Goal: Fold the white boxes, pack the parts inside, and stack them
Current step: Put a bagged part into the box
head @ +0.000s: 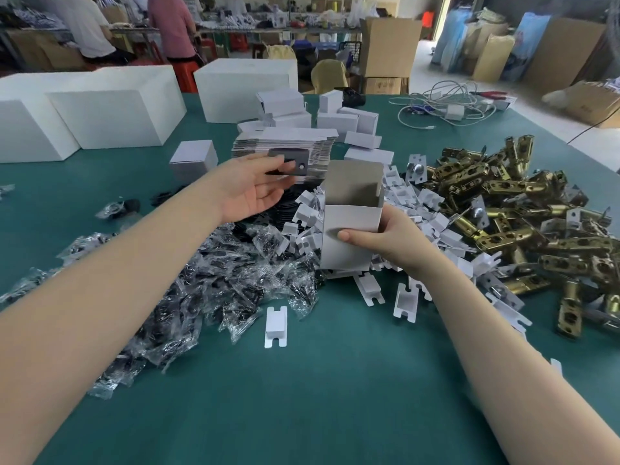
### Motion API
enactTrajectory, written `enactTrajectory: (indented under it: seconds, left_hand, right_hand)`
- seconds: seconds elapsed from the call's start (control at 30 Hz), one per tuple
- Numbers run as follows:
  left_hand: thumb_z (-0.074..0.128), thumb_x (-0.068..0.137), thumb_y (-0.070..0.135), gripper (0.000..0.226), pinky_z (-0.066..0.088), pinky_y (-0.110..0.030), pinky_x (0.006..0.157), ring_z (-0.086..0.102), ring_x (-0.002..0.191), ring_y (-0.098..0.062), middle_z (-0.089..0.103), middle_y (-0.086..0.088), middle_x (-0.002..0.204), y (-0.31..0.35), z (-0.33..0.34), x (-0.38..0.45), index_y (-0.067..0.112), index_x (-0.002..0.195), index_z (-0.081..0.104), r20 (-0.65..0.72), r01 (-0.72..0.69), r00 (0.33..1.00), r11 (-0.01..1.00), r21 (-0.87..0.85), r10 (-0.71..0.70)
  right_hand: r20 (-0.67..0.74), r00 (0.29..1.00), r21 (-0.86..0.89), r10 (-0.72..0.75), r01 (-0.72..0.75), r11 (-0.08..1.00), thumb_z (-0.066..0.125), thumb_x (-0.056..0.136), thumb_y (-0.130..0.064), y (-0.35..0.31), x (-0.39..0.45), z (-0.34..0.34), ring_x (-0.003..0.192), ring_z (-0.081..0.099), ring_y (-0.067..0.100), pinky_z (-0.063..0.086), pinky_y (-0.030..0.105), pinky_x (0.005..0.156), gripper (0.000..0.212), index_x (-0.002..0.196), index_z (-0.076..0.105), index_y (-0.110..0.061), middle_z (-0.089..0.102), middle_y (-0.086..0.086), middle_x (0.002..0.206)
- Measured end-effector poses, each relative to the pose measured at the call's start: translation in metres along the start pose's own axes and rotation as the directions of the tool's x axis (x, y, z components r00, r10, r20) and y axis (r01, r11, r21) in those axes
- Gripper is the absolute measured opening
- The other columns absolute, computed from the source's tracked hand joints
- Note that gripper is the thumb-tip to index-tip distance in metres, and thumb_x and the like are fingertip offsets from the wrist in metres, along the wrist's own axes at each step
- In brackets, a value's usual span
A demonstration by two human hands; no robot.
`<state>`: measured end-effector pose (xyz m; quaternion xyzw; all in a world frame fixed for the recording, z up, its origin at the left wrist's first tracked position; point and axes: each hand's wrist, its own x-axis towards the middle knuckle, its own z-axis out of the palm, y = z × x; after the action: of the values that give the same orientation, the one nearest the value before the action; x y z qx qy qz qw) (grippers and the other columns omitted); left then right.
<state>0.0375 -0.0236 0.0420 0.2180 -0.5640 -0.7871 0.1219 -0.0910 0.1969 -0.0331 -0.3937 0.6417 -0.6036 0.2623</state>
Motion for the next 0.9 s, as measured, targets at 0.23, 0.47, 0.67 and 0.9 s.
enactTrajectory:
  seconds: [0.23,0.47,0.67,0.9]
  left_hand:
    - [0.066,0.089,0.016,0.017,0.054,-0.016,0.055,0.073,0.081,-0.010,0.074,-0.001,0.088,-0.003,0.010,-0.007,0.013,0.106,0.060,0.016,-0.029,0.999,0.995,-0.096,0.031]
    - [0.054,0.099,0.024,0.008,0.049,-0.016,0.063,0.066,0.079,0.001,0.070,0.012,0.089,0.003,0.050,-0.021,0.027,0.103,0.060,0.132,-0.556,0.824,0.740,0.378,0.551]
    - [0.059,0.097,0.018,0.017,0.039,-0.014,0.075,0.054,0.084,-0.006,0.069,-0.002,0.095,-0.002,0.084,-0.032,0.014,0.105,0.072,0.534,-0.649,0.693,0.098,0.754,0.485]
    - [0.068,0.091,0.024,0.019,0.051,-0.020,0.077,0.064,0.089,-0.003,0.075,0.011,0.099,0.006,0.093,-0.033,0.030,0.108,0.076,0.509,-0.529,0.782,-0.050,0.847,0.359]
  right_hand:
    - [0.010,1.000,0.008,-0.003,0.003,1.000,0.080,0.078,-0.015,0.001,0.001,-0.002,0.097,0.070,0.006,0.052,0.016,0.075,0.037,0.113,0.067,-0.019,0.075,-0.011,0.104]
    - [0.016,1.000,0.007,-0.019,0.019,1.000,0.082,0.071,-0.027,0.002,0.002,-0.001,0.098,0.070,0.007,0.053,0.017,0.077,0.042,0.111,0.067,-0.022,0.075,-0.010,0.105]
    - [0.026,0.999,0.016,-0.034,0.034,0.999,0.083,0.073,-0.025,0.001,0.001,0.001,0.097,0.070,0.008,0.053,0.017,0.077,0.037,0.107,0.069,-0.025,0.075,-0.008,0.104]
    - [0.034,0.999,-0.002,-0.031,0.031,1.000,0.080,0.079,-0.015,-0.001,0.000,0.000,0.087,0.069,0.002,0.048,0.011,0.067,0.032,0.108,0.068,-0.020,0.075,-0.011,0.095]
